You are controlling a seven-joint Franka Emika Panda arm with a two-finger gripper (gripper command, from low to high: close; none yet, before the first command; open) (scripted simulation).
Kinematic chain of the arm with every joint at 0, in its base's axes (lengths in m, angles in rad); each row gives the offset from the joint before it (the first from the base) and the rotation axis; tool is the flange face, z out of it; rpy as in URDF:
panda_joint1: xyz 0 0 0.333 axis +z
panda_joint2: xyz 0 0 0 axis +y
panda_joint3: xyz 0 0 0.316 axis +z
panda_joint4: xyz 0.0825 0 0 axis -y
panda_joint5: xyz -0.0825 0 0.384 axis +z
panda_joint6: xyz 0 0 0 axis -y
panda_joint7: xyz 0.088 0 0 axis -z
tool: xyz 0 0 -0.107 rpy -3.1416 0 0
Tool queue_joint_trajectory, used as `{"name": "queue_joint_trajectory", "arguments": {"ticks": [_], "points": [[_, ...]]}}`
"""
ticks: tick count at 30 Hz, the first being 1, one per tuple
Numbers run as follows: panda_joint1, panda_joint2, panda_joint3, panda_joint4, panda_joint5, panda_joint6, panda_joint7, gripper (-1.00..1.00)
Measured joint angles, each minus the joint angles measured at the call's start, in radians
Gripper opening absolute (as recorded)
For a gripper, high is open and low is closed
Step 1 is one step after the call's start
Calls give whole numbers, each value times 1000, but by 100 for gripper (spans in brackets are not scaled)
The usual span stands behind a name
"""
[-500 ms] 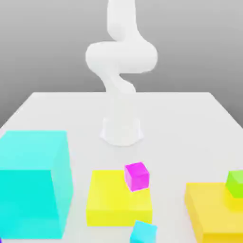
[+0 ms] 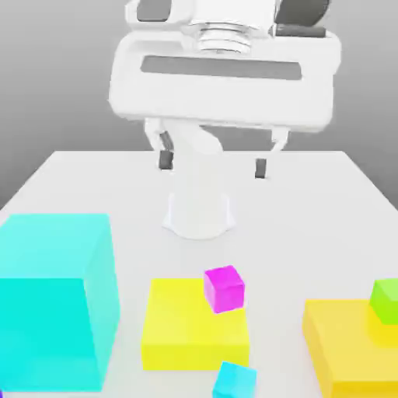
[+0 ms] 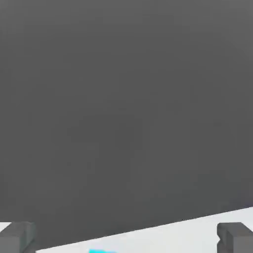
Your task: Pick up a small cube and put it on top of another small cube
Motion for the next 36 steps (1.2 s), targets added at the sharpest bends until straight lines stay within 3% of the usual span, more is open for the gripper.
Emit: {"name": "queue_joint_trajectory", "arguments": {"ticks": [12, 17, 18, 24, 29, 36], "points": [[19, 423, 20, -33, 7, 150, 159, 0], [54, 603, -21, -6, -31, 279, 203, 0], [59, 625, -27, -2, -40, 295, 209, -100], [61, 636, -30, 0, -44, 305, 213, -100], [32, 498, 10, -28, 7, 197, 175, -100], [173, 292, 211, -31, 70, -3, 77, -100]]}}
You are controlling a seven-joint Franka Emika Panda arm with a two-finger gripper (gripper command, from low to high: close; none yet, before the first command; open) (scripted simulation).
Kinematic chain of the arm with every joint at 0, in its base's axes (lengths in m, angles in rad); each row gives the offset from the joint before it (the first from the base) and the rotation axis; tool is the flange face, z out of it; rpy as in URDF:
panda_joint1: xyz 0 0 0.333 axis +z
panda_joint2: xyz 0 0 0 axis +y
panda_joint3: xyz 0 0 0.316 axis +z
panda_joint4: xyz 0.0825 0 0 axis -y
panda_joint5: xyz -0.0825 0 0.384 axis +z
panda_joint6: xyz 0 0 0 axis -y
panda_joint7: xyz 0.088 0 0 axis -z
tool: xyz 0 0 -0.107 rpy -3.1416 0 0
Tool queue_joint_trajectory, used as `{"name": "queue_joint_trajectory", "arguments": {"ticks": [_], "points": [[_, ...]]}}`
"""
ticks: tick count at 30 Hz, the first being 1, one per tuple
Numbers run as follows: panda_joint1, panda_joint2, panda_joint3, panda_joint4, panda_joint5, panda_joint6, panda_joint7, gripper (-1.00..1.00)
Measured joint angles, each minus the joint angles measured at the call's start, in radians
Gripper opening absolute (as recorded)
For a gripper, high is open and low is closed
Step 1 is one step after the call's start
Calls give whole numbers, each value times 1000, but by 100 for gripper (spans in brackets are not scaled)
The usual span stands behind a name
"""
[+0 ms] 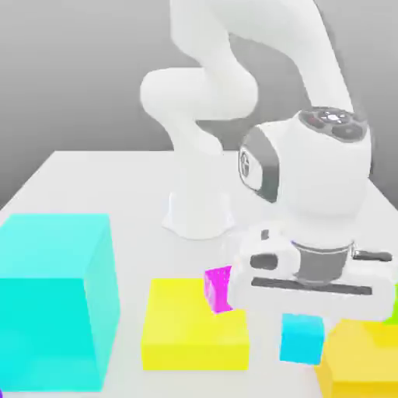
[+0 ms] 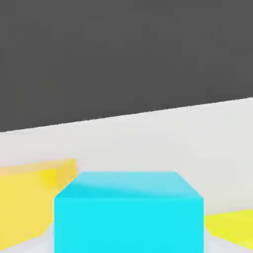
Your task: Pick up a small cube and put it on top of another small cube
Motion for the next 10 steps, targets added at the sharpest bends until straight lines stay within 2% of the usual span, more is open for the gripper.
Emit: {"name": "queue_joint_trajectory", "arguments": {"ticks": [3, 7, 8, 10], "points": [[140, -80, 90, 3, 38, -82, -55, -100], [164, 7, 81, -16, -37, 11, -11, -100], [172, 25, 73, -19, -50, 30, -2, 100], [172, 25, 73, -19, -50, 30, -2, 100]]}}
